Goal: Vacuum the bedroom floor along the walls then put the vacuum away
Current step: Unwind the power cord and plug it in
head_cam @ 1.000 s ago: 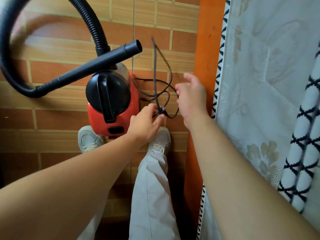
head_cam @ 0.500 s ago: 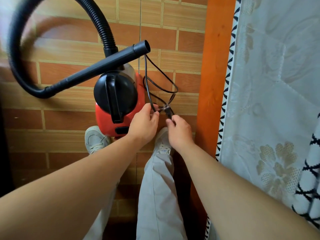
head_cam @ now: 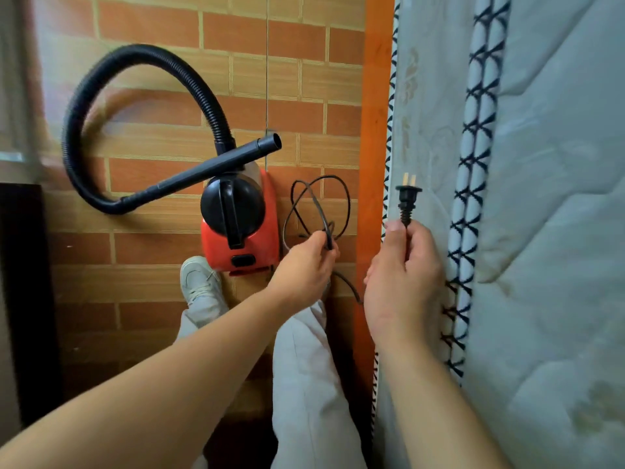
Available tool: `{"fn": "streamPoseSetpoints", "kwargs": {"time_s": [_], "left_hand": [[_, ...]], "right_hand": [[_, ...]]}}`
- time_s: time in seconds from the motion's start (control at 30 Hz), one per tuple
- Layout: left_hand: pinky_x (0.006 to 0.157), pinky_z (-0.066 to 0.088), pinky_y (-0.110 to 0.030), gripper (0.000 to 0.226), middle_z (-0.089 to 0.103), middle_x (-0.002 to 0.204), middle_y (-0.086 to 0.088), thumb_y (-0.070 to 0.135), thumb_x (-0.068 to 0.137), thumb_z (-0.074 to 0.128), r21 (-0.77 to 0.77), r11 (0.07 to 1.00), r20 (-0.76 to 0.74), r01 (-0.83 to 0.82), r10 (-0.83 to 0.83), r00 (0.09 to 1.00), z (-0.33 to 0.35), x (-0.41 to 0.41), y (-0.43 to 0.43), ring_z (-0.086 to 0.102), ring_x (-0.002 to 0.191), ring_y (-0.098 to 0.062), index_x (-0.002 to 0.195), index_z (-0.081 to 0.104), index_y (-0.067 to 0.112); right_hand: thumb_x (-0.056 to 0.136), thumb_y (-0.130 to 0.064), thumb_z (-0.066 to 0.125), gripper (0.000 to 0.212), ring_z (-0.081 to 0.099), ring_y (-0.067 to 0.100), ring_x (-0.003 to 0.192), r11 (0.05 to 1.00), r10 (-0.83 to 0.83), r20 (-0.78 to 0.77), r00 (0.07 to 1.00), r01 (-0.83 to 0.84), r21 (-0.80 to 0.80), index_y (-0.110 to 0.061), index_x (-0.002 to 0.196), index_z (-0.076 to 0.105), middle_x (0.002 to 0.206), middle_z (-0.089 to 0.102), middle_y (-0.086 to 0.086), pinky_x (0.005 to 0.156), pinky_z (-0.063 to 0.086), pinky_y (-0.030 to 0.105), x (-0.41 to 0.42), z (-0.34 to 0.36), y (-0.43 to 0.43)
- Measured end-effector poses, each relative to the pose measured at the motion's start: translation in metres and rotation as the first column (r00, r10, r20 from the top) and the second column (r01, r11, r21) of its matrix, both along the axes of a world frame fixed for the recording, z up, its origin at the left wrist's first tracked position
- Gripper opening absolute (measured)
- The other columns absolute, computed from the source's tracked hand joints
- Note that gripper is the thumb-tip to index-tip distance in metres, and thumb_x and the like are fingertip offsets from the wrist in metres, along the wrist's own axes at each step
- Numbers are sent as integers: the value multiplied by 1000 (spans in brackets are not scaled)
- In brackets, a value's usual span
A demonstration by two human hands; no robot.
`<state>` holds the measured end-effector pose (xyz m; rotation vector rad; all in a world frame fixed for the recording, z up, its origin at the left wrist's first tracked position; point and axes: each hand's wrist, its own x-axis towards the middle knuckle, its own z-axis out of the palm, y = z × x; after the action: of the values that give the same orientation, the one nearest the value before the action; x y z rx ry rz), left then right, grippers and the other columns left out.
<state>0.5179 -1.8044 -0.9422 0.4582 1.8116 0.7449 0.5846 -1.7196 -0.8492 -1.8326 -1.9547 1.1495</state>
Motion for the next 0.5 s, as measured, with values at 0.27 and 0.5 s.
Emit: {"fn": "streamPoseSetpoints", "kwargs": {"time_s": [0.27, 0.5], "left_hand": [[86, 56, -50, 10, 69, 96, 1, 26, 106, 49, 125, 987, 76, -101, 92, 993, 125, 9, 1, 66, 90, -20, 106, 57, 21], [79, 60, -29, 23, 73, 103, -13, 16, 108, 48, 42, 773, 286, -633, 597, 749, 250, -15, -28, 70, 92, -18, 111, 61, -2]], "right_hand": [[97, -45, 52, 22, 40, 24, 58, 1000, -2, -236, 972, 1, -7, -33, 82, 63, 59, 42, -9, 55, 42, 54, -4, 144, 31], [98, -42, 54, 22, 31, 22, 59, 988, 155, -382, 911, -152, 38, -36, 81, 66, 63, 37, -5, 54, 30, 41, -2, 300, 58]]}}
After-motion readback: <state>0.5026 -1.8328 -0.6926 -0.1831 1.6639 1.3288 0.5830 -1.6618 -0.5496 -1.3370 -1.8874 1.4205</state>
